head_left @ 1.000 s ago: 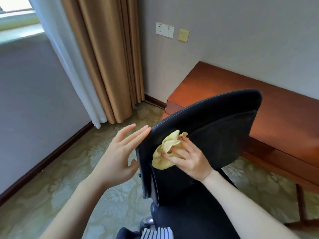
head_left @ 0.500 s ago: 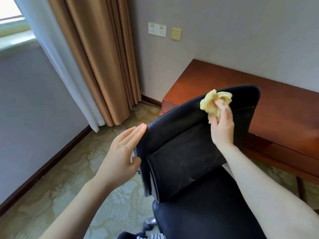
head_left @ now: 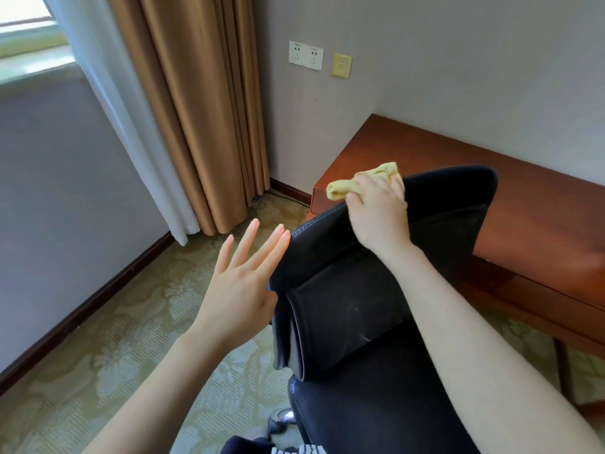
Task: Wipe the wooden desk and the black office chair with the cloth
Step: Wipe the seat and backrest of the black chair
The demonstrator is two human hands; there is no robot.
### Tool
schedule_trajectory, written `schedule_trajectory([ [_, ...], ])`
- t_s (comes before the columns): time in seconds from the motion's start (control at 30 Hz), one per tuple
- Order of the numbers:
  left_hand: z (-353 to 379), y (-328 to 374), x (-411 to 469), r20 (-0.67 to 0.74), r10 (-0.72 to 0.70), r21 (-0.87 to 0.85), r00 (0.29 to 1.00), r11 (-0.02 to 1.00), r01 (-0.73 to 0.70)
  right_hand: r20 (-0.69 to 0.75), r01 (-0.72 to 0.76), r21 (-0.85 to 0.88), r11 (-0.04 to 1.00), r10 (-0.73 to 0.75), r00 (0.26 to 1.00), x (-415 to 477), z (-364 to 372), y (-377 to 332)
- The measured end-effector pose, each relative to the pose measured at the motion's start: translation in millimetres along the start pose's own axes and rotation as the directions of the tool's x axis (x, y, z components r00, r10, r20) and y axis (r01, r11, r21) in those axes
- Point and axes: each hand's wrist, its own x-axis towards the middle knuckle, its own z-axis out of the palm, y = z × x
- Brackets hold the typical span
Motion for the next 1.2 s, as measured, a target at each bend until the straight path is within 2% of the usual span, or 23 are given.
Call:
schedule_trajectory([
  [0.13, -2.2, -0.3, 0.3, -0.055, -0.092, -0.054, 0.994, 0.995, 0.089, 0.071, 0.058, -0.050, 0.997, -0.055, 0.996, -29.8, 14.1, -32.5],
  [0.27, 1.1, -10.7, -5.2, -0.130, -0.154, -0.095, 0.979, 0.985, 0.142, 0.042, 0.148, 0.041, 0.988, -0.149, 0.988, -62.4, 26.0, -50.6],
  [0.33, -0.9, -18.3, -8.6, -0.175, -0.225, -0.145, 0.958, 0.969, 0.201, -0.010, 0.191, 0.160, 0.968, -0.192, 0.981, -82.5, 35.5, -59.7],
  [0.4, -5.7, -23.7, -10.7, -0.217, -0.276, -0.185, 0.936, 0.954, 0.238, -0.136, 0.267, 0.258, 0.929, -0.238, 0.962, -103.1, 49.0, -62.3],
  [0.5, -15.5, -21.2, -9.0, -0.257, -0.307, -0.242, 0.916, 0.938, 0.246, -0.304, 0.473, 0.261, 0.841, -0.393, 0.868, -125.5, 72.4, -51.2],
  [0.57, -19.8, -12.2, -4.6, -0.242, -0.260, -0.247, 0.935, 0.948, 0.200, -0.352, 0.607, 0.194, 0.770, -0.523, 0.776, -129.8, 83.7, -32.1],
  [0.7, -23.0, 13.7, 5.9, -0.141, -0.112, -0.218, 0.984, 0.973, 0.080, -0.283, 0.803, 0.021, 0.596, -0.767, 0.576, -119.6, 89.6, 19.3],
  [0.8, -13.9, 34.4, 10.0, -0.031, 0.021, -0.112, 0.999, 0.993, -0.024, -0.236, 0.855, 0.015, 0.518, -0.829, 0.507, -107.4, 87.1, 44.7],
  [0.87, -2.9, 43.2, 11.5, 0.039, 0.073, 0.015, 0.997, 0.997, -0.073, -0.243, 0.848, 0.051, 0.528, -0.817, 0.523, -100.4, 84.2, 53.0],
  [0.97, 4.9, 48.3, 14.2, 0.061, 0.086, 0.176, 0.994, 0.980, -0.095, -0.230, 0.793, 0.037, 0.608, -0.767, 0.598, -92.1, 74.9, 71.3],
  [1.1, 15.2, 46.6, 22.2, 0.079, 0.098, 0.282, 0.992, 0.952, -0.116, -0.267, 0.649, -0.005, 0.761, -0.627, 0.732, -81.9, 54.6, 114.8],
  [1.2, 21.8, 44.5, 26.5, 0.091, 0.106, 0.333, 0.990, 0.934, -0.131, -0.238, 0.496, -0.030, 0.868, -0.488, 0.840, -69.5, 41.6, 135.8],
])
